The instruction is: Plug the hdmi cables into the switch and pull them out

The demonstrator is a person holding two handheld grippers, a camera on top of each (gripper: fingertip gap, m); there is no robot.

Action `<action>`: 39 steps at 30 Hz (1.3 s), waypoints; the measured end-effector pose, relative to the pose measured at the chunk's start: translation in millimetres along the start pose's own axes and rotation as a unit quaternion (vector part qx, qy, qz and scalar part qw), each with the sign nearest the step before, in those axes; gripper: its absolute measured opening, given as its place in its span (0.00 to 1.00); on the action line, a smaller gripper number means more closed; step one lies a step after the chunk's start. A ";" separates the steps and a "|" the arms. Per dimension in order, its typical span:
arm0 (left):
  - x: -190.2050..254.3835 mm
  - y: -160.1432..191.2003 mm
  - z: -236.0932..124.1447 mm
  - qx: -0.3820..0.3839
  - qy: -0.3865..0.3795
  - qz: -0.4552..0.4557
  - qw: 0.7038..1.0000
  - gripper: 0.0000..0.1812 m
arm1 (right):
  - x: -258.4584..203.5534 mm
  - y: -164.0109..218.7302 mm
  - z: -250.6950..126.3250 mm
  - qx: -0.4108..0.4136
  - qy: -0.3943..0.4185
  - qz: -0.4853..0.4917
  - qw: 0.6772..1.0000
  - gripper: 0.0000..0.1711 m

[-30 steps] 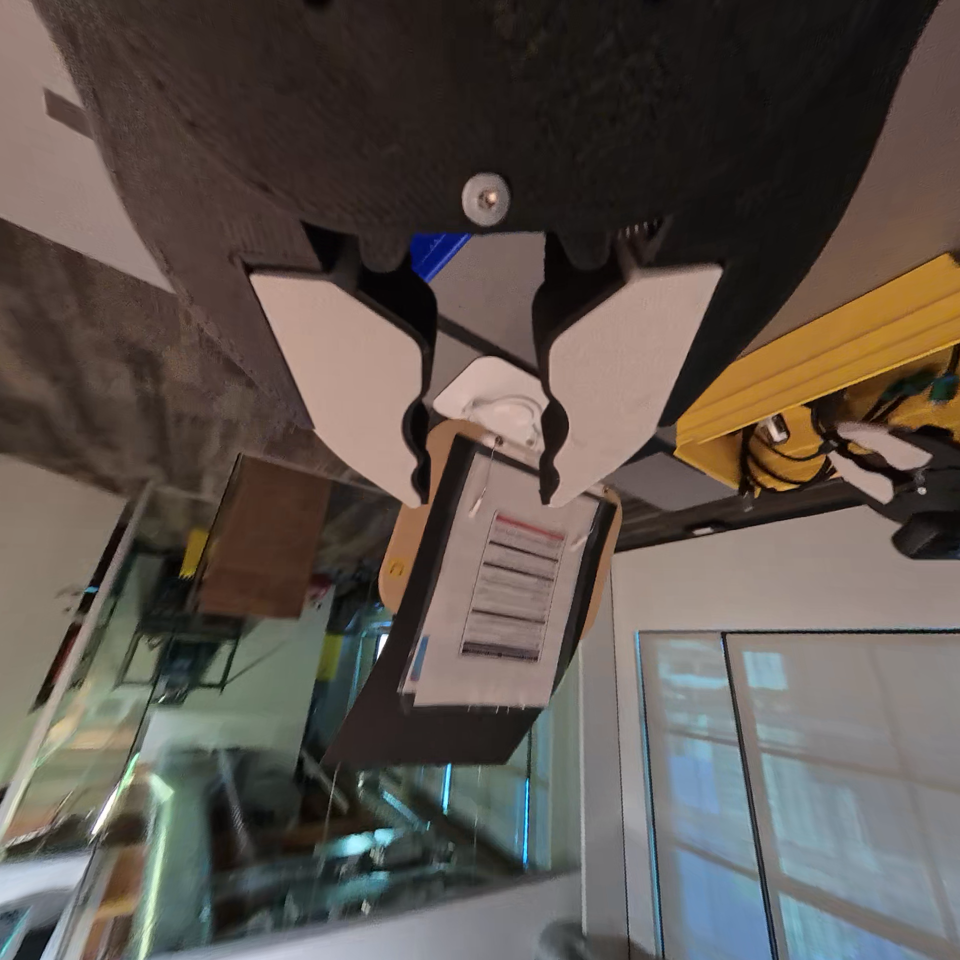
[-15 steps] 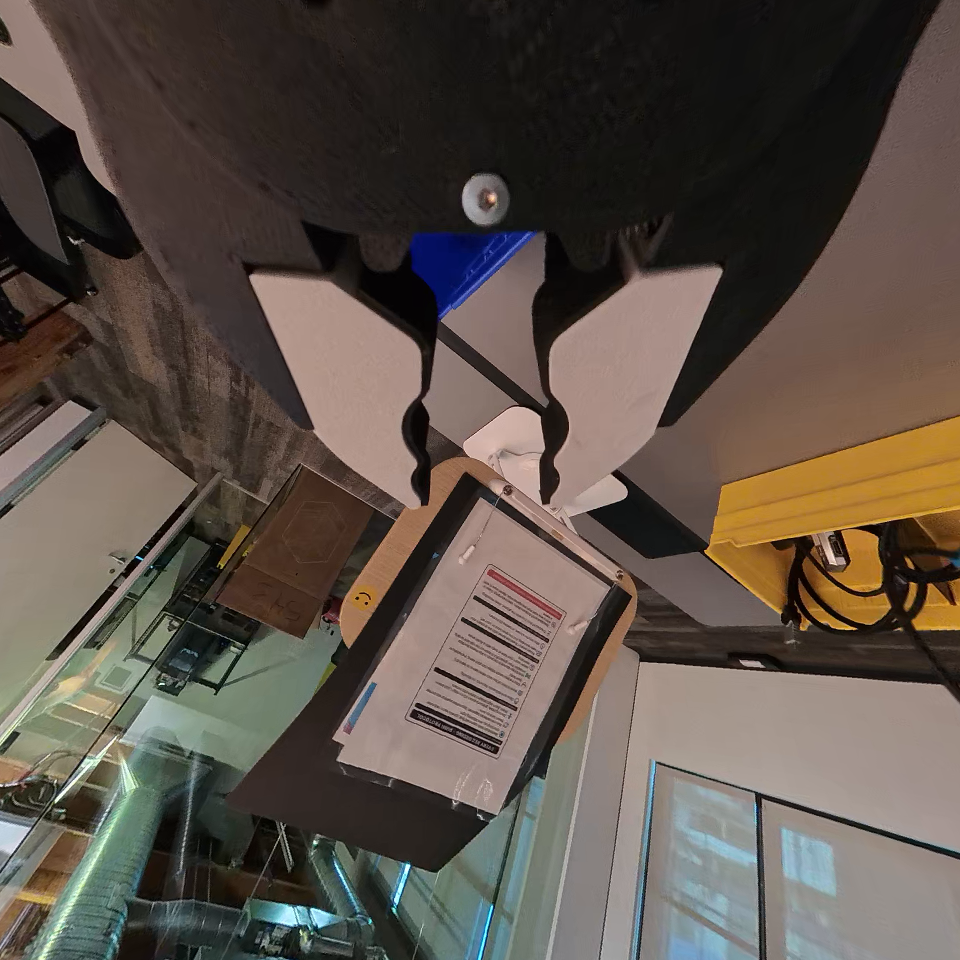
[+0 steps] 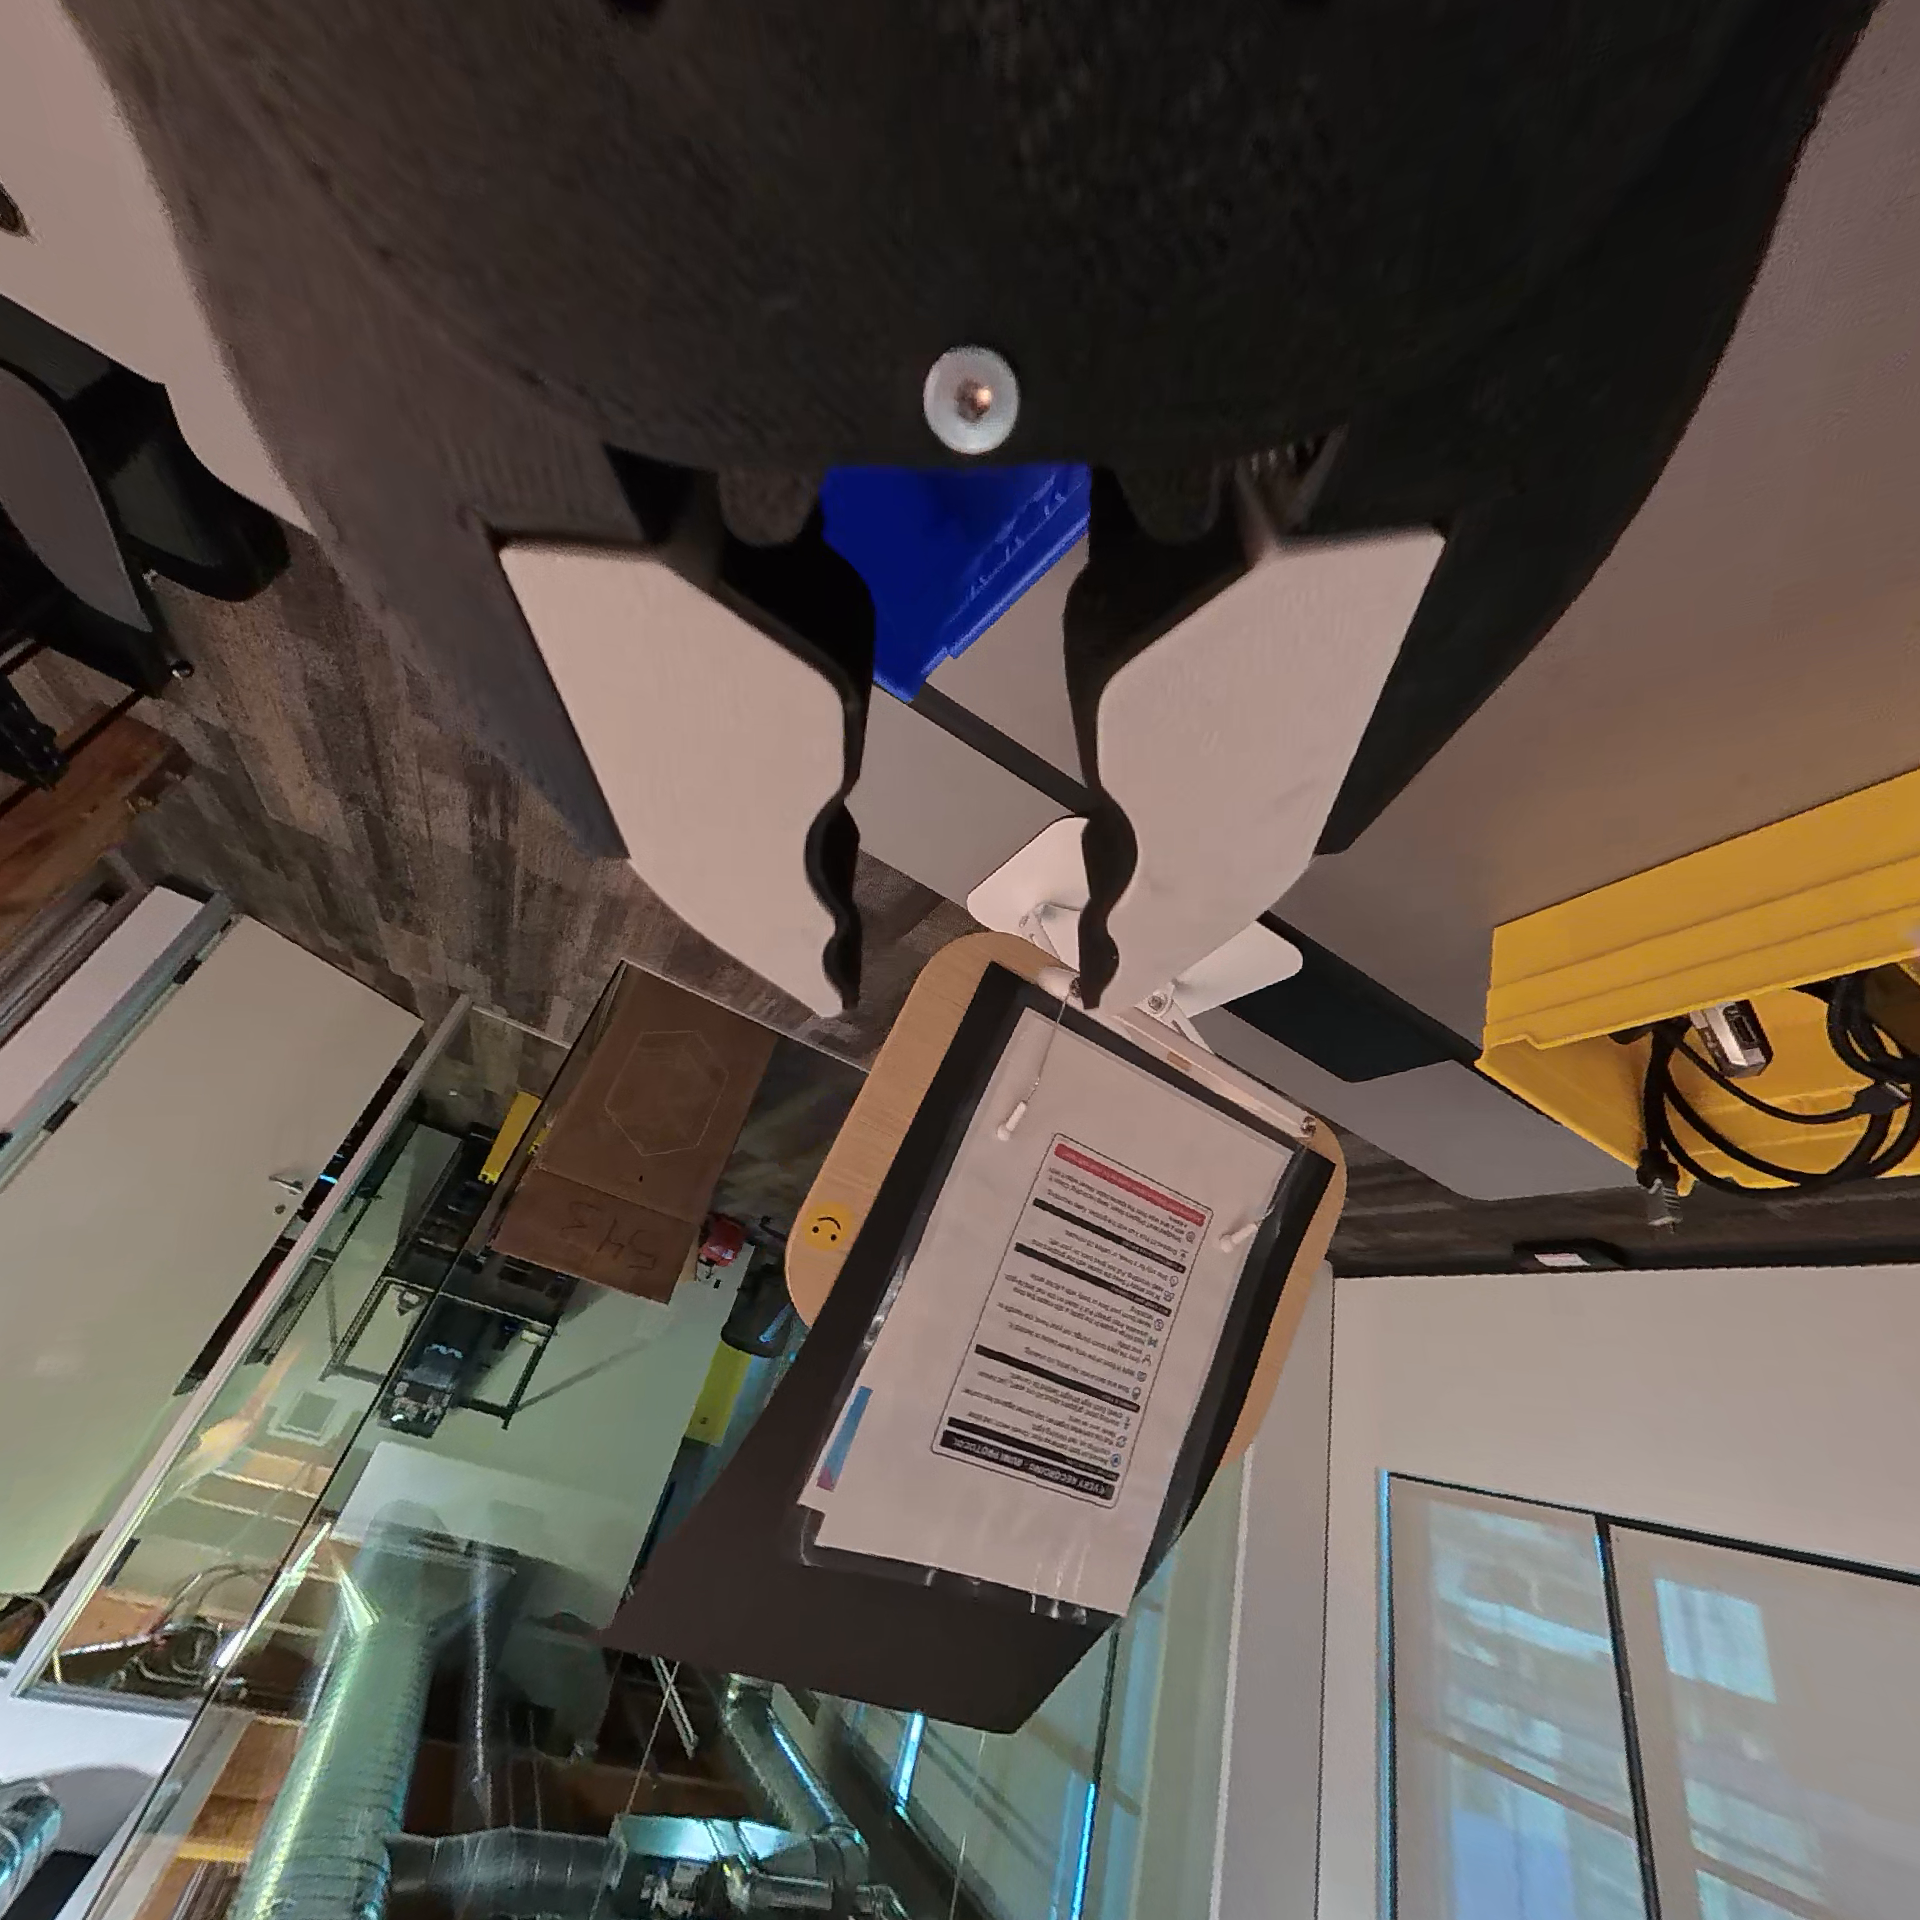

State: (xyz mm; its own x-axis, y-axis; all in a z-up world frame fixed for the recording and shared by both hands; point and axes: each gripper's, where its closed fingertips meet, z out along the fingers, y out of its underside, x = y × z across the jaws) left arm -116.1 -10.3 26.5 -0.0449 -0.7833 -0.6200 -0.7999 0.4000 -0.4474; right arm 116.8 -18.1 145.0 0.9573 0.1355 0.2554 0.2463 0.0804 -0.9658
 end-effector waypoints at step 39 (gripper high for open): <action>-105.0 234.0 31.4 -0.045 -0.044 -0.248 0.967 0.27 | -29.6 43.3 33.8 -0.074 -0.072 0.025 0.994 0.24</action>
State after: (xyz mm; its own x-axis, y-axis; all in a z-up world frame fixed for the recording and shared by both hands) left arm -279.8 180.5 -33.3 0.4057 -0.8233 -0.3970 -0.7589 -0.0614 -0.6482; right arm 94.0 14.8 97.1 0.9399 0.2767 0.2002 0.2290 -0.0756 -0.9705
